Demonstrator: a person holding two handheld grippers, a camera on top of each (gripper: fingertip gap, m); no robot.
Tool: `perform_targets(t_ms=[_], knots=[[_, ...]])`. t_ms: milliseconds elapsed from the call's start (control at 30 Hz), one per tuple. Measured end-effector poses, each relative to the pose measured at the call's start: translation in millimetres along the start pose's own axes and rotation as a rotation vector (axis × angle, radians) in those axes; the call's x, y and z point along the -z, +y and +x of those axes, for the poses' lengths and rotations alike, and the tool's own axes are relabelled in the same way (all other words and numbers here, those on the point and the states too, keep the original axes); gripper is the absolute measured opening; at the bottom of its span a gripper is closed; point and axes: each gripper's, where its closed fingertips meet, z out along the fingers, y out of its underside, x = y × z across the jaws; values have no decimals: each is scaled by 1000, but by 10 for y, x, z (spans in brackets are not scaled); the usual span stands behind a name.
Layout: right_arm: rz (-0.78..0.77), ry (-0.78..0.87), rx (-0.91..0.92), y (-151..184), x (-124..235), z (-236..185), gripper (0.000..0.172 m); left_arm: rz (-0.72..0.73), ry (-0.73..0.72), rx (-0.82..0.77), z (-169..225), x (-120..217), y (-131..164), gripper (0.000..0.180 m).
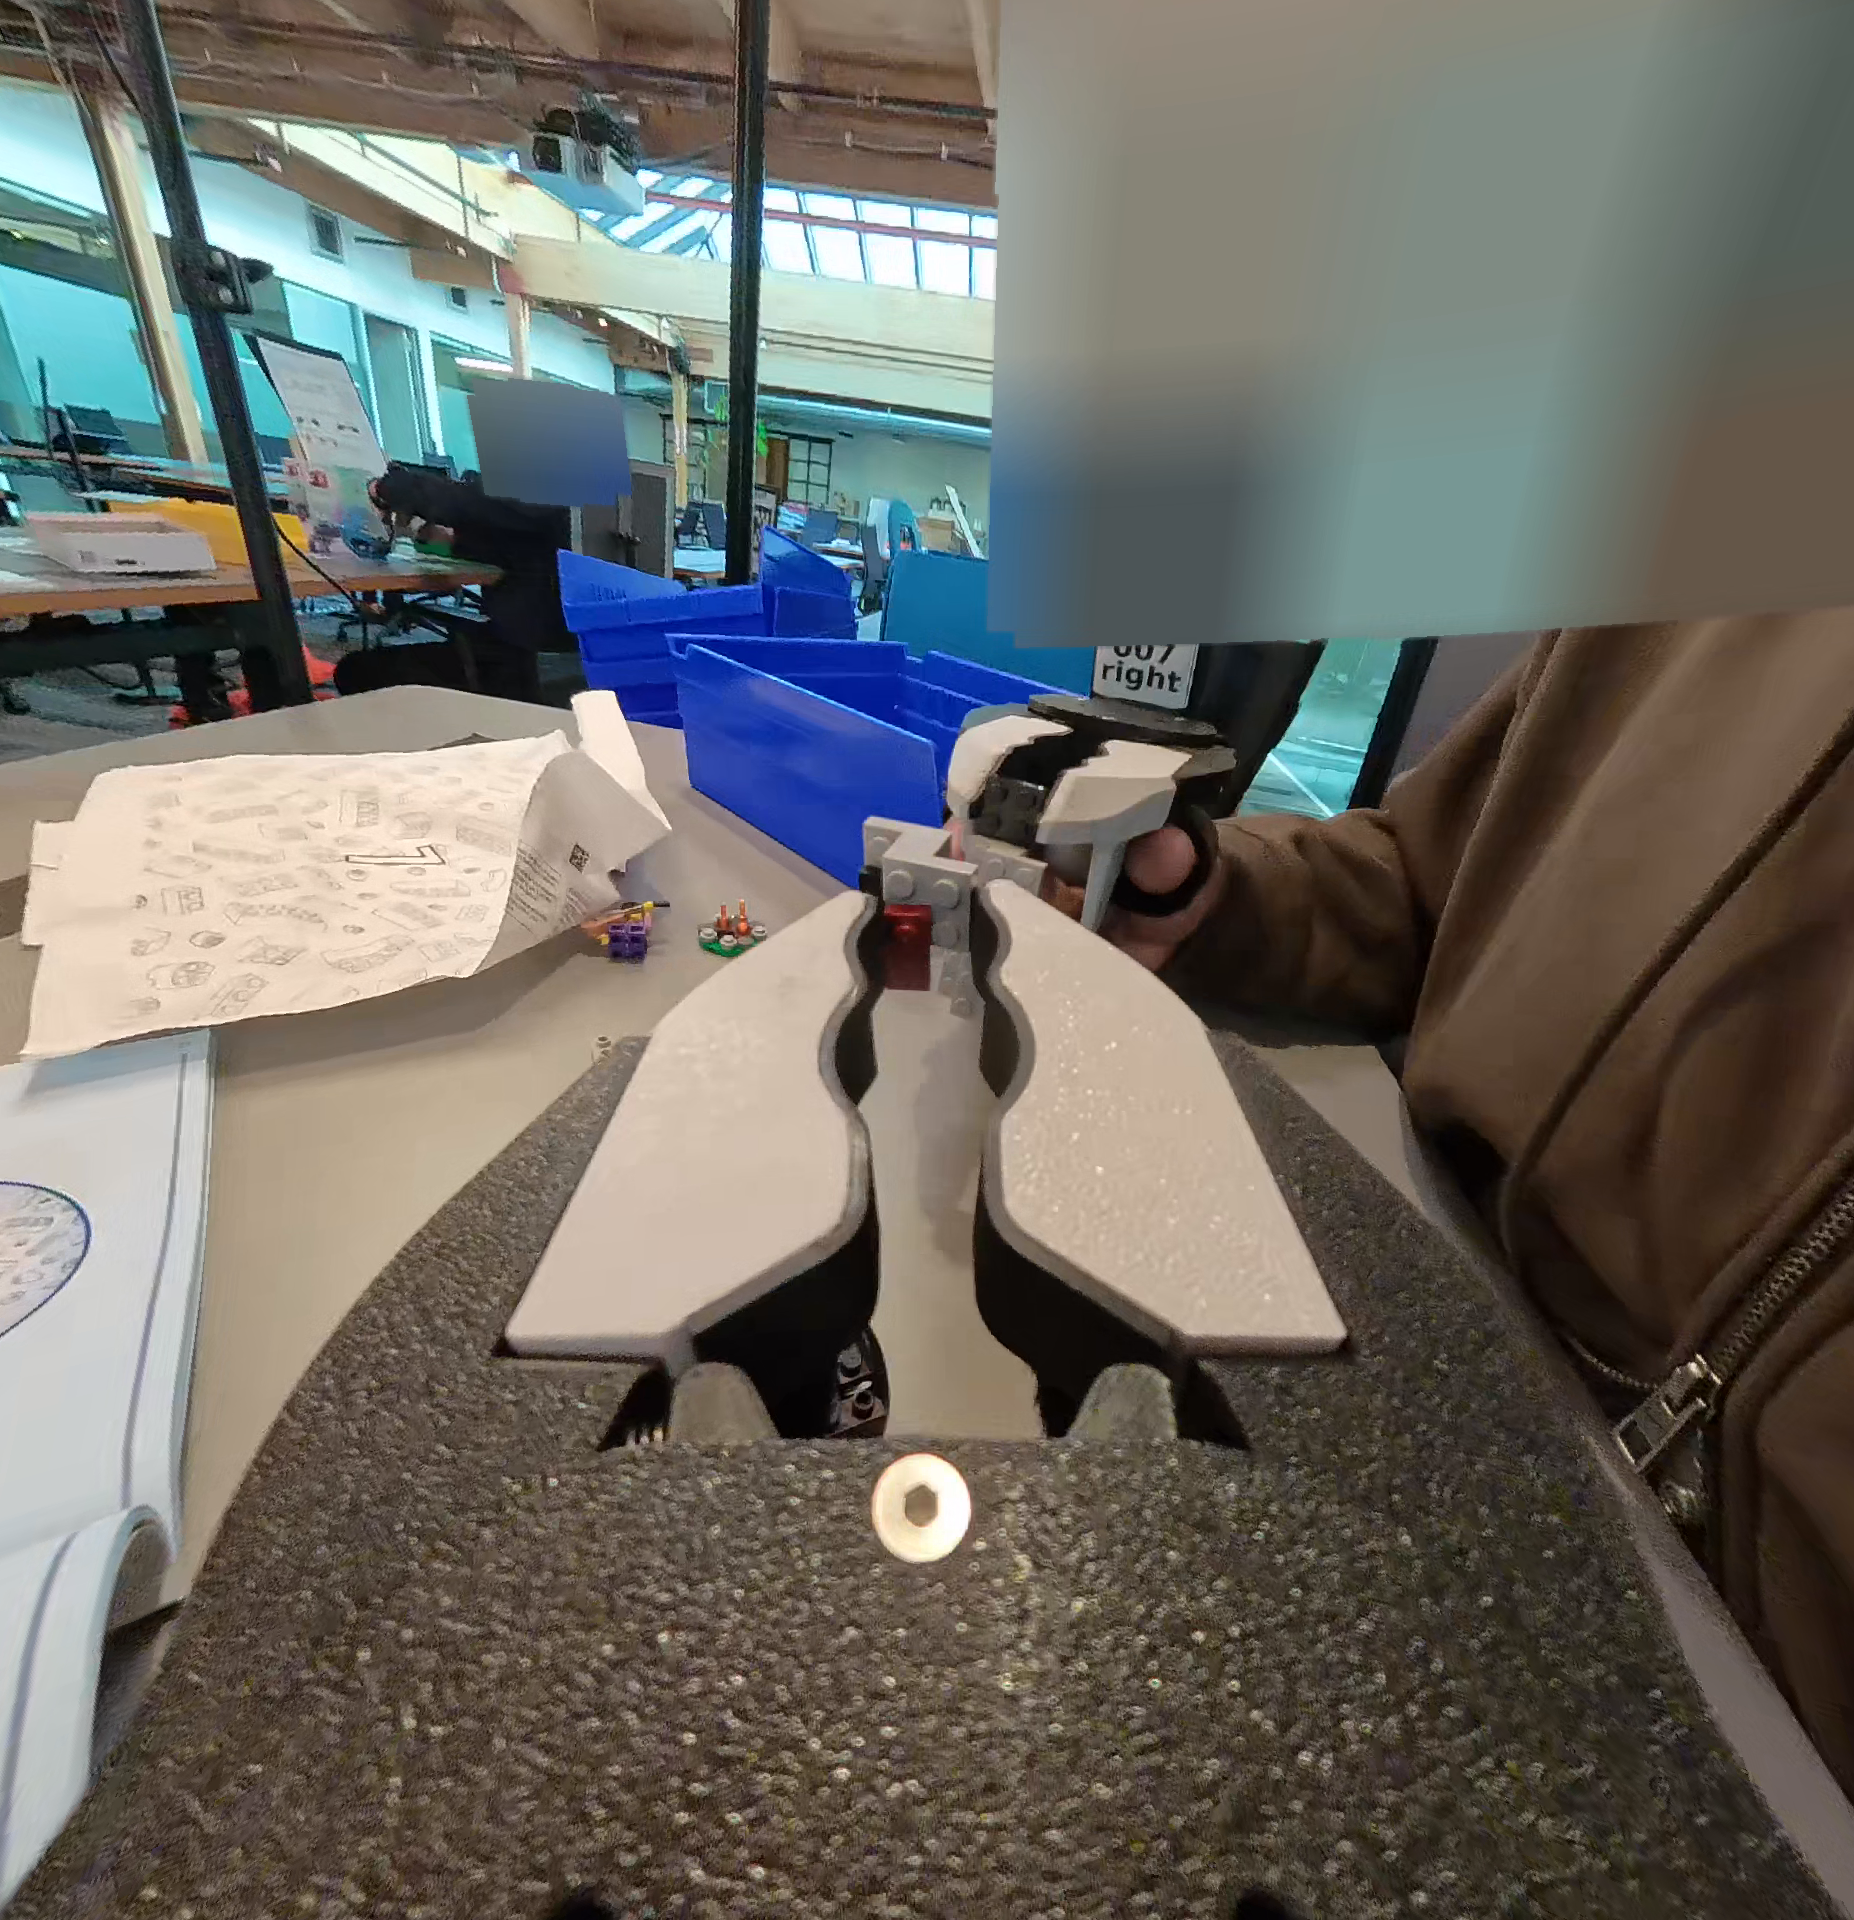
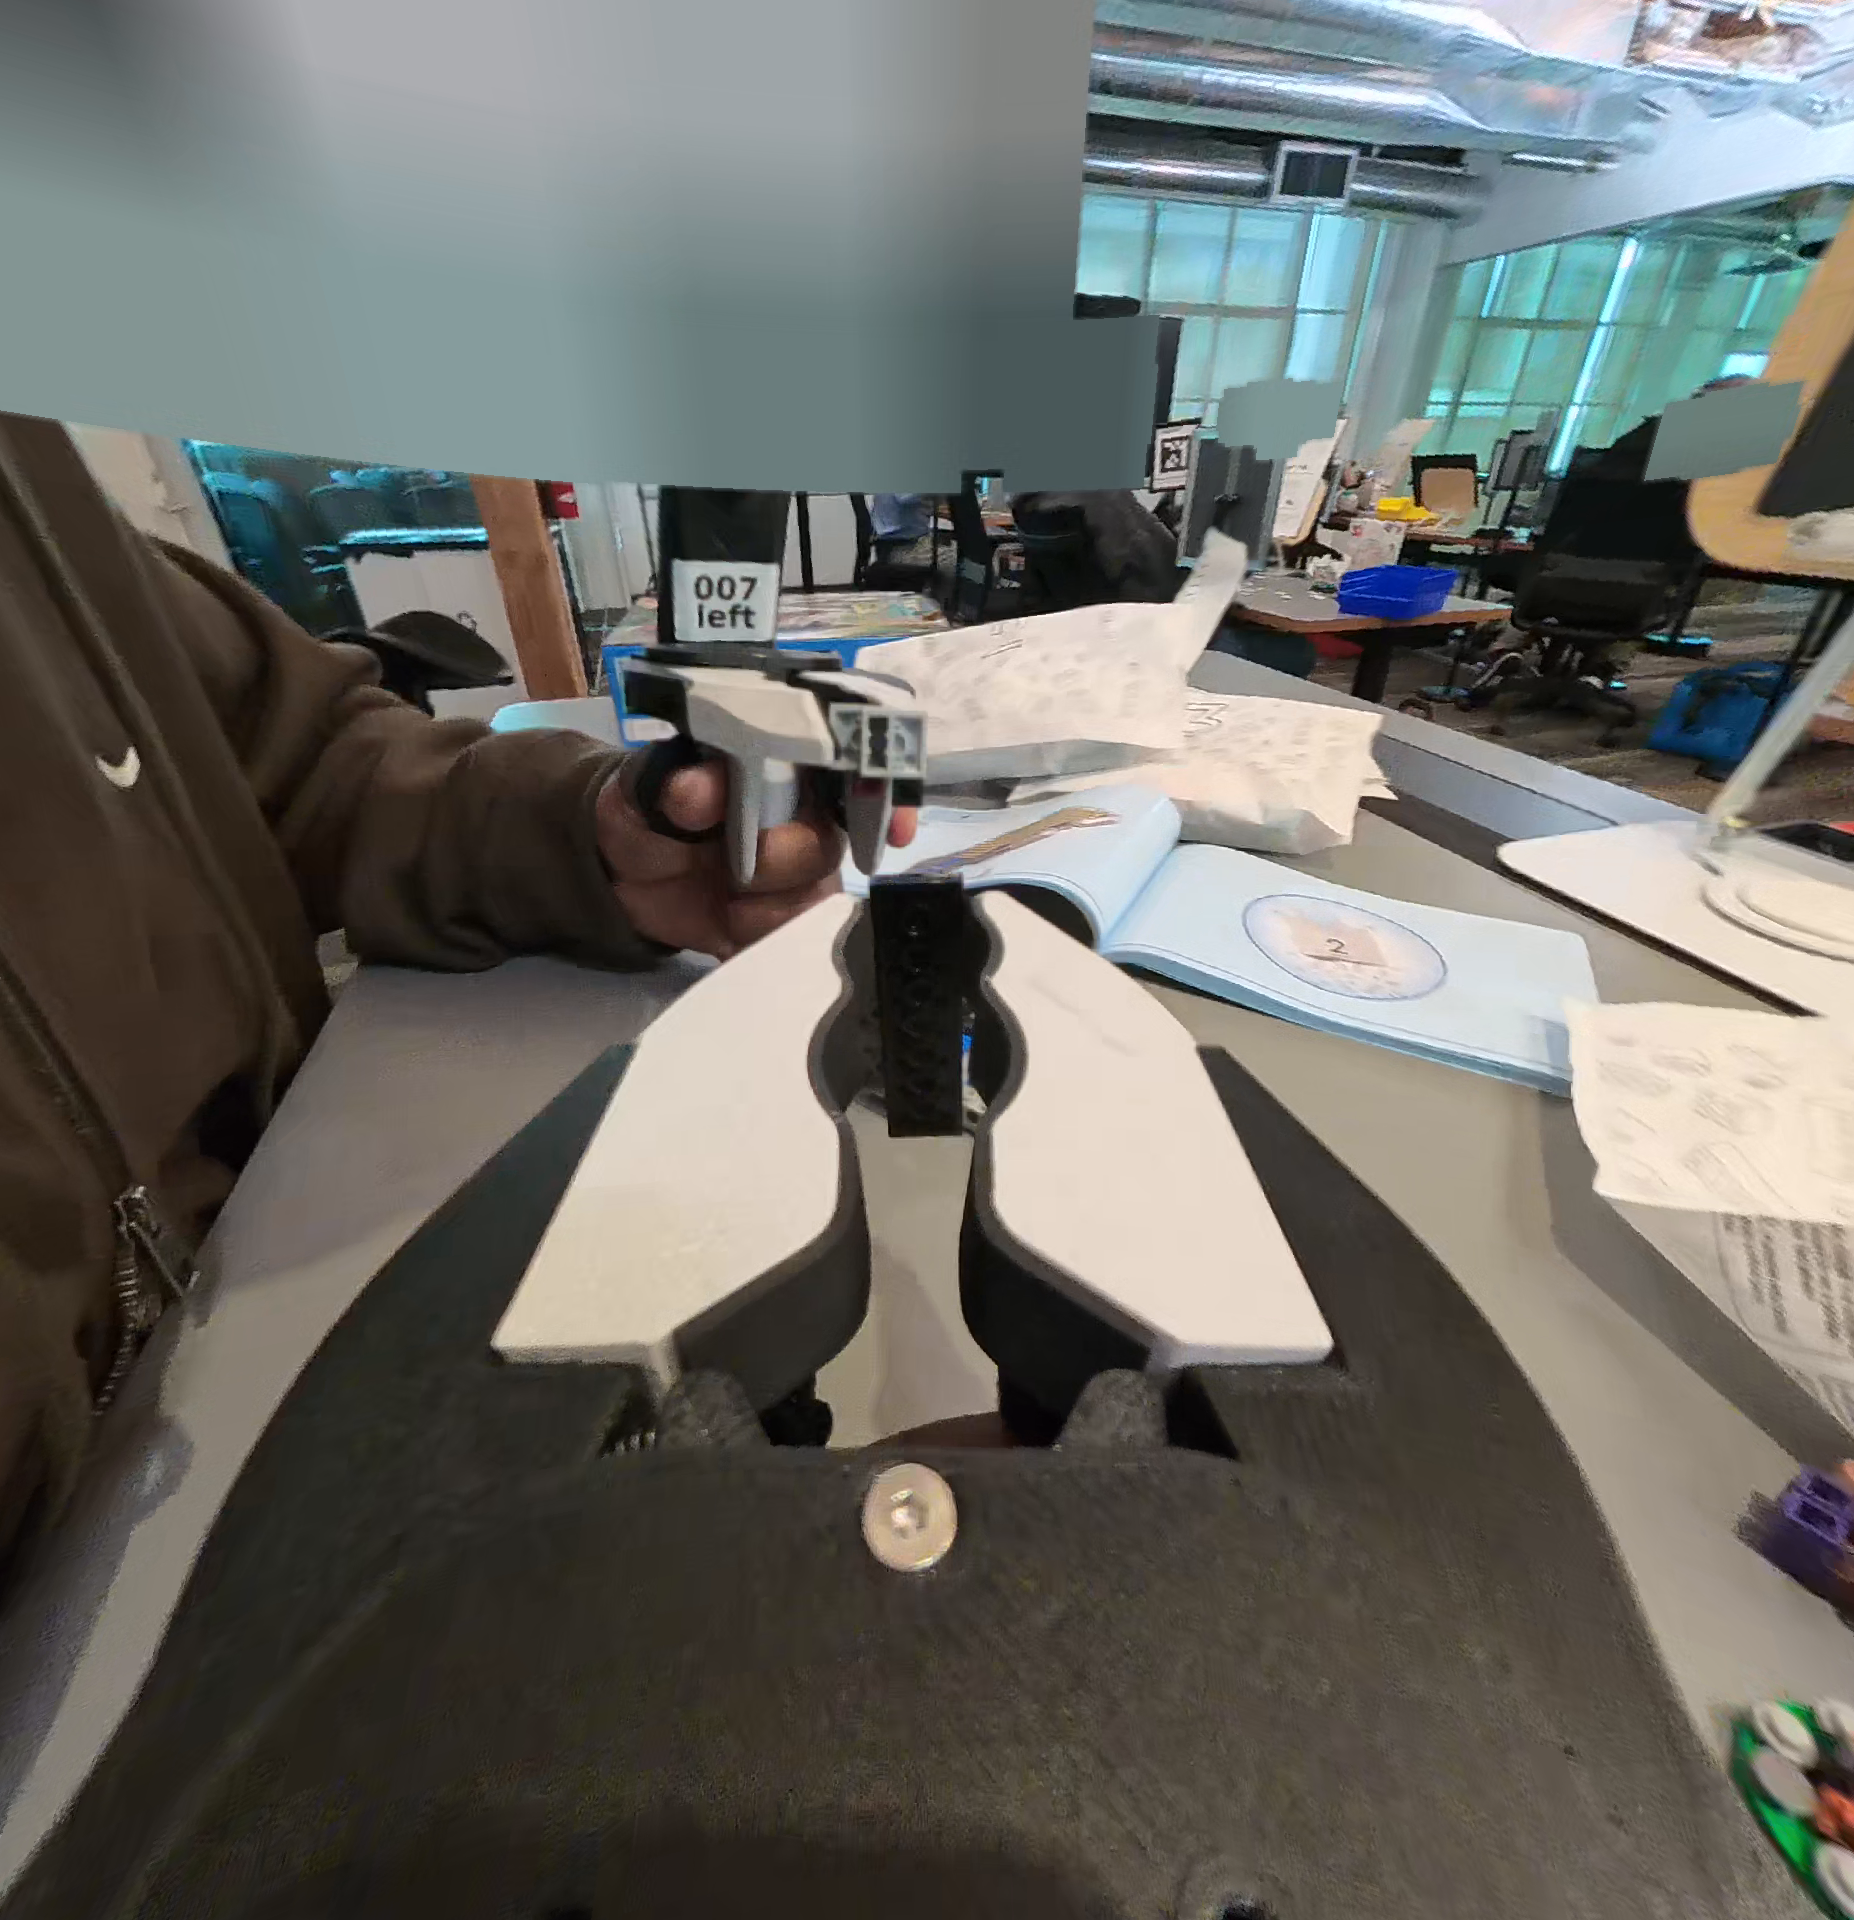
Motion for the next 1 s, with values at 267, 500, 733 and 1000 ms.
perform_targets(t_ms=[267, 500, 733, 1000], knots=[[-57, -30, -28, 112, -102, -75, 16, -159, 63, 12, 150, -174, 266, 15], [-109, -35, -16, 202, -121, -89, 16, -263, 37, -104, 181, -202, 391, 15], [-311, -138, -159, 482, -157, -202, 16, -426, 7, -358, 189, -188, 592, 15], [-571, -115, -272, 863, -183, -220, 19, -501, 22, -369, 210, -195, 744, 15]])
